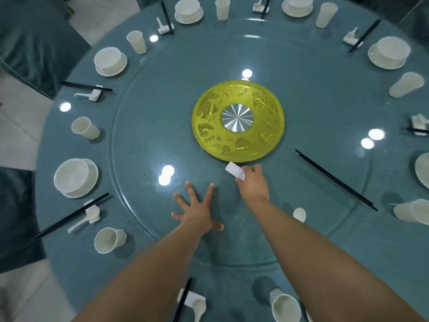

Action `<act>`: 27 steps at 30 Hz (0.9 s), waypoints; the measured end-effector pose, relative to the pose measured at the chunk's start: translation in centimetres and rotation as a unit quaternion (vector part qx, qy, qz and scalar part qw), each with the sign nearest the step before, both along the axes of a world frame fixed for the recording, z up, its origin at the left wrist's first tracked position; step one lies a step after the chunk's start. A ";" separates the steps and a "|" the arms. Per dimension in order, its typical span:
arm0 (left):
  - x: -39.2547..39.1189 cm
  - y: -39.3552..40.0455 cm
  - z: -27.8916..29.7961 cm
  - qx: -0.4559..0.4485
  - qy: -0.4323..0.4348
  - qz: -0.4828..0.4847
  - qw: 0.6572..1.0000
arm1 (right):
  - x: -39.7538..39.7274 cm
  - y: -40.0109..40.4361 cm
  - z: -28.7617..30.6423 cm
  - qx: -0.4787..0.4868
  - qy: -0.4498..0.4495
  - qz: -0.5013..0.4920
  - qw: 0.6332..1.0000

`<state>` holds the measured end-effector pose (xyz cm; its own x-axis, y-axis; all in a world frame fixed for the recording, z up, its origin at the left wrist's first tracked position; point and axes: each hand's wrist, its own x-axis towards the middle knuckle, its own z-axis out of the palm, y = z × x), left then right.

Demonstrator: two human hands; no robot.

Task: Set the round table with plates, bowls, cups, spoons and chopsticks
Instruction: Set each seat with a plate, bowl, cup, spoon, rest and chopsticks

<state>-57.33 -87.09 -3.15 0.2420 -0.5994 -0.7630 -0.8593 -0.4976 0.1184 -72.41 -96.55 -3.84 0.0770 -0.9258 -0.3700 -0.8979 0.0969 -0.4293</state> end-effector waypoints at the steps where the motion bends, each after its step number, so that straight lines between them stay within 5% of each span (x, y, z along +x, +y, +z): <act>1: 0.1 0.0 -0.1 -0.001 0.000 0.001 1.000 | 0.0 0.1 0.1 0.006 -0.001 0.002 1.000; 8: 0.2 0.3 0.0 -0.017 -0.007 -0.009 1.000 | -2.1 1.9 2.3 0.005 -0.015 0.019 1.000; 19: -4.5 0.6 3.1 0.017 -0.106 -0.036 0.994 | -14.7 8.5 7.9 0.010 -0.046 -0.159 0.986; 27: -15.7 -0.5 5.0 -0.220 -0.018 -0.154 0.963 | -25.9 14.2 7.8 0.021 -0.036 -0.297 0.954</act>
<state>-73.06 -87.60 1.85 0.0219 -0.9101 -0.4139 -0.9658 -0.1263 0.2265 -98.33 -82.40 3.96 -0.4295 -0.7991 -0.4207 -0.6485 0.5971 -0.4721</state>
